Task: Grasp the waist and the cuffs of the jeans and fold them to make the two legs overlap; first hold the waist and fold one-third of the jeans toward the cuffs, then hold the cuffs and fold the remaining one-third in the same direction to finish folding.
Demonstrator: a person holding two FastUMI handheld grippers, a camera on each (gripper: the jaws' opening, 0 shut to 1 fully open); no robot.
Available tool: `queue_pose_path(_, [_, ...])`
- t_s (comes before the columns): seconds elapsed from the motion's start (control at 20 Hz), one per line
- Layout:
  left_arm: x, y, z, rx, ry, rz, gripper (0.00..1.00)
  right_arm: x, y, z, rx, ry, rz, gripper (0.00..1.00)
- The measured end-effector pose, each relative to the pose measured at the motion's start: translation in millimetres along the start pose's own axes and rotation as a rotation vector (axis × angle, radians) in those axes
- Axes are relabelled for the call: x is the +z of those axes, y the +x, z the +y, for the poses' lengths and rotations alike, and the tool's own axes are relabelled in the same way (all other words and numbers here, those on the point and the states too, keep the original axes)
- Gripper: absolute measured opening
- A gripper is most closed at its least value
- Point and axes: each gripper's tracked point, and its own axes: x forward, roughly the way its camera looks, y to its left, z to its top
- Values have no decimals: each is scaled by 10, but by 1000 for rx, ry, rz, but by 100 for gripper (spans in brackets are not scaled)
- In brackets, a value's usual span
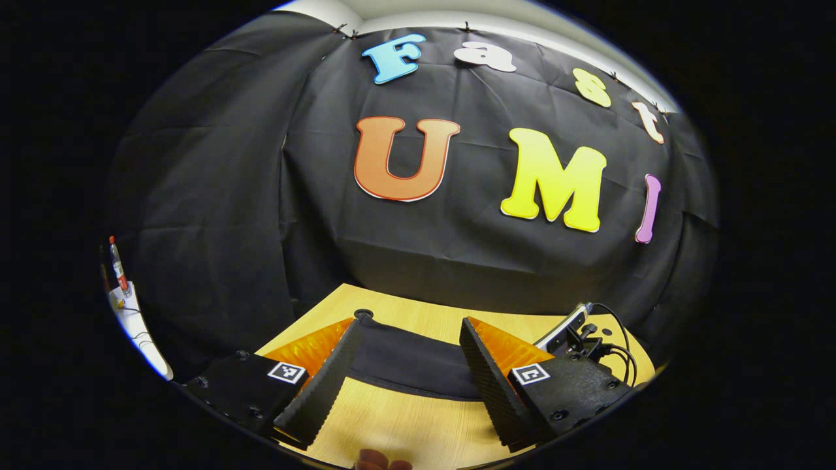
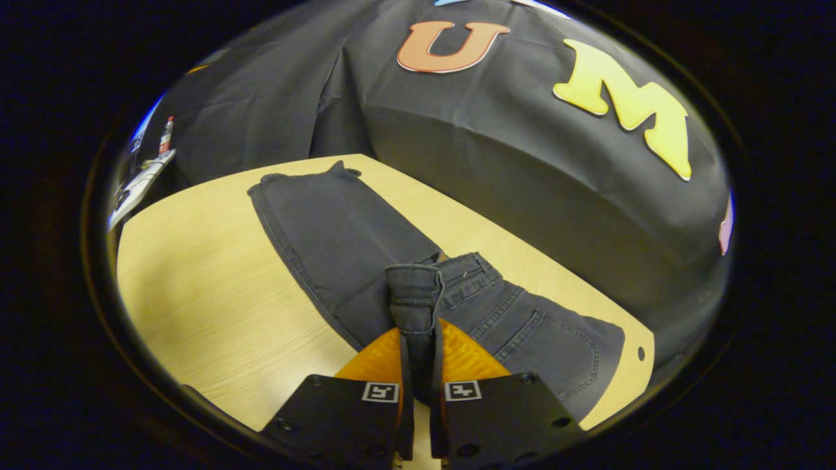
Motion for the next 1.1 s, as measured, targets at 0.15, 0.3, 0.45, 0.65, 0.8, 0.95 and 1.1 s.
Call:
queue_pose_path(0.15, [37,25,37,11,-15,-5,99,-80,67,218,142,129,-11,47])
queue_pose_path(0.3, [-23,69,170,33,-42,12,99,23,7,207,170,328,-82,67])
queue_pose_path(0.45, [-222,218,335,34,-140,56,99,56,-61,196,208,298,-65,63])
queue_pose_path(0.65, [-692,581,787,74,-339,141,99,421,-491,84,237,272,-170,77])
queue_pose_path(0.8, [-1047,862,1008,98,-553,219,99,700,-924,-372,141,259,-283,89])
queue_pose_path(0.95, [-1392,1039,1223,137,-784,289,99,820,-1282,-763,59,296,-347,92])
queue_pose_path(1.1, [-1649,1211,1441,183,-990,339,99,853,-1523,-1201,-19,326,-383,95])
